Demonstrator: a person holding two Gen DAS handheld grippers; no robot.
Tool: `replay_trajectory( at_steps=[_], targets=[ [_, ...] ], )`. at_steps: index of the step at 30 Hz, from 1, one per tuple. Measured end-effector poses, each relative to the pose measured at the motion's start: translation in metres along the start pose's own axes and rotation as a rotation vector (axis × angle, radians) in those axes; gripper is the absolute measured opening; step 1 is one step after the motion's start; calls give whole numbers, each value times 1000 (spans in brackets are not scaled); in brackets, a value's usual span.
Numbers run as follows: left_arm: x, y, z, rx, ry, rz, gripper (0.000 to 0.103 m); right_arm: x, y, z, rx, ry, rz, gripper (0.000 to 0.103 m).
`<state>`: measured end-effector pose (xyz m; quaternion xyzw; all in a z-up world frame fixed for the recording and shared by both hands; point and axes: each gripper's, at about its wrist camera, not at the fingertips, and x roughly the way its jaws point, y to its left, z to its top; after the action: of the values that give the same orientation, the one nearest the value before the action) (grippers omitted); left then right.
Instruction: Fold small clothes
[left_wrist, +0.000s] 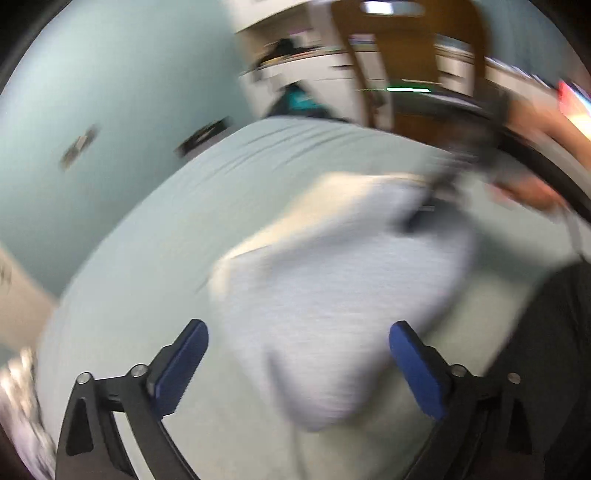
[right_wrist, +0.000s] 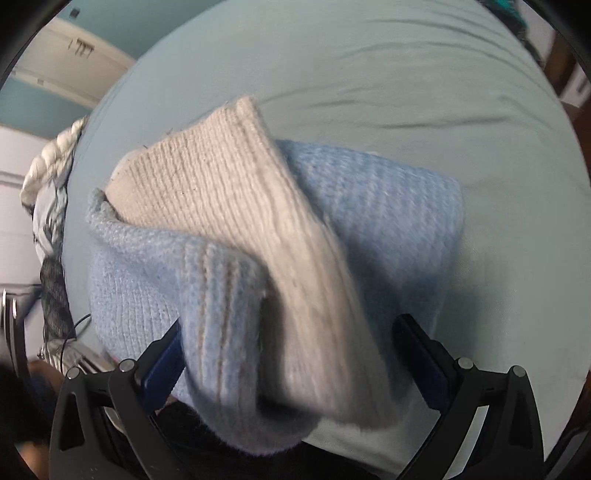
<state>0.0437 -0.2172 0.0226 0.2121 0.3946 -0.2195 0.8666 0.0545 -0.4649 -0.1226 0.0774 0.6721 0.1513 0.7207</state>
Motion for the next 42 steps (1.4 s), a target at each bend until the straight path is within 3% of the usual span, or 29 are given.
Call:
replay_trajectory(
  at_steps=[4, 7, 9, 13, 16, 18, 20, 22, 24, 26, 28, 29, 32, 37, 42],
  targets=[
    [46, 62, -8, -351, 130, -57, 100, -1, -14, 0, 84, -96, -44, 102],
    [71, 89, -23, -627, 177, -199, 100, 8, -17, 0, 148, -138, -27, 102],
    [79, 94, -27, -698, 177, -262, 101, 19, -26, 2, 191, -167, 6, 102],
    [82, 72, -47, -726, 174, -278, 103, 34, -46, -5, 274, -198, 150, 103],
    [95, 75, -55, -776, 222, -332, 103, 27, -46, -15, 281, -246, 161, 103],
    [104, 85, -66, -786, 240, -355, 103, 8, -39, -25, 298, -274, 123, 103],
    [114, 93, -75, -771, 247, -362, 103, -15, -32, -35, 324, -356, 65, 102],
    [114, 93, -73, -763, 244, -353, 103, -35, -20, -44, 339, -424, -29, 102],
    [113, 91, -73, -754, 239, -335, 103, -47, -5, -47, 301, -451, -66, 102],
    [111, 86, -73, -729, 227, -311, 103, -34, 10, -39, 277, -400, -95, 102],
    [110, 85, -72, -726, 221, -312, 103, 5, 8, -19, 271, -268, -218, 102],
    [111, 84, -73, -728, 230, -317, 103, 27, 6, -15, 255, -250, -228, 102],
    [100, 88, -72, -745, 204, -276, 103, 34, -9, -25, 309, -377, -104, 102],
    [77, 86, -58, -654, 236, -169, 103, 7, -32, -40, 350, -407, -21, 102],
    [37, 101, -54, -628, 151, -140, 103, 0, -29, -59, 454, -440, 89, 102]
  ],
)
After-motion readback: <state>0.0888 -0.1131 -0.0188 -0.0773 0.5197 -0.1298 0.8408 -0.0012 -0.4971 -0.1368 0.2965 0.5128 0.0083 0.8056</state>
